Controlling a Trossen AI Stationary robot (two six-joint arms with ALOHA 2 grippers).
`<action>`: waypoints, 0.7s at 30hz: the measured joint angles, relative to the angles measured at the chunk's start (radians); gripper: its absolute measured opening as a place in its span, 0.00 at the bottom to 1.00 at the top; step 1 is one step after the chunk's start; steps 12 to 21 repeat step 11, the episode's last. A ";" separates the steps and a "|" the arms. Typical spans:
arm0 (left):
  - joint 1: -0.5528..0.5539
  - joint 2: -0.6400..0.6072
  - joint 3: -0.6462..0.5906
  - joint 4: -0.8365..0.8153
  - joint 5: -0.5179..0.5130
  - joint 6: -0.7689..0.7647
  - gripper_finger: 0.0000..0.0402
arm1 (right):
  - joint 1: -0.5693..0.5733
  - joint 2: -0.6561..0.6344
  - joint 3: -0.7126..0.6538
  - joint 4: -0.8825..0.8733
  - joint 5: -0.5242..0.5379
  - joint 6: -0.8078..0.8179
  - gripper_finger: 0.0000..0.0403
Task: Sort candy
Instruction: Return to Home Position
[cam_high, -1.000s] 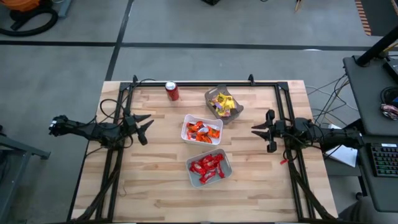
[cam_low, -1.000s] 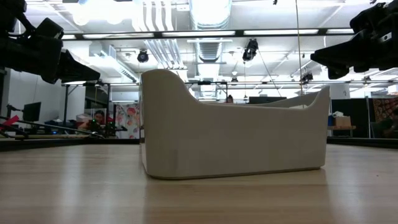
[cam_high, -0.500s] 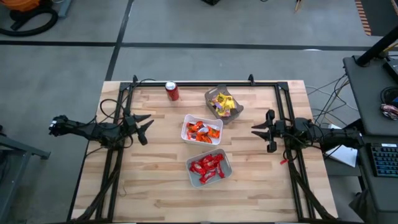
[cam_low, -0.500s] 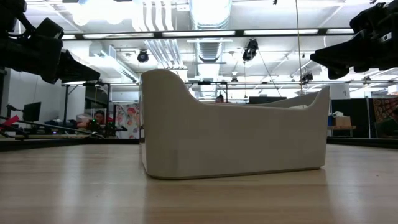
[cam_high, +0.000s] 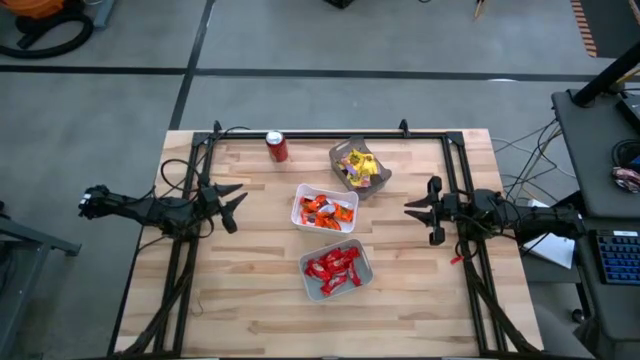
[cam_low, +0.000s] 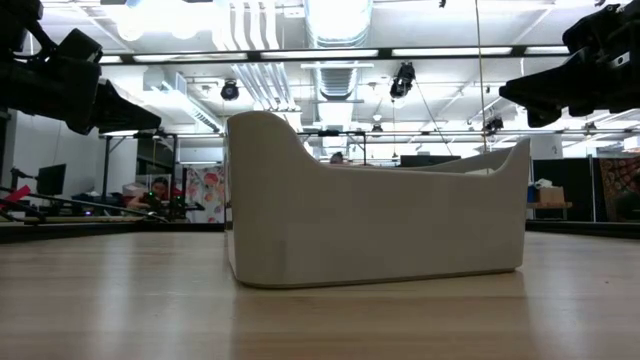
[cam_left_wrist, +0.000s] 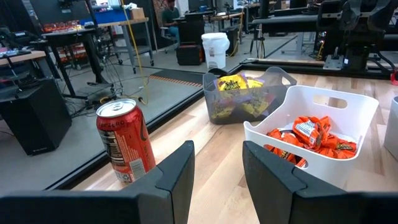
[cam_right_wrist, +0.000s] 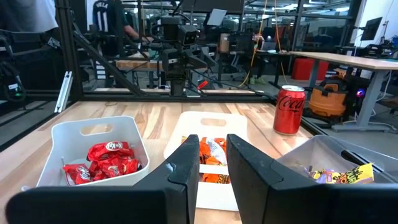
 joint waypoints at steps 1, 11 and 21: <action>0.000 0.000 0.000 0.000 0.000 0.000 0.30 | 0.000 0.000 0.000 0.000 0.000 0.000 0.18; 0.000 0.000 0.000 0.000 0.000 0.000 0.30 | 0.000 0.000 0.000 0.000 0.000 0.000 0.22; 0.000 0.000 0.000 0.000 0.000 0.000 0.30 | 0.000 0.000 0.000 0.000 0.000 0.000 0.22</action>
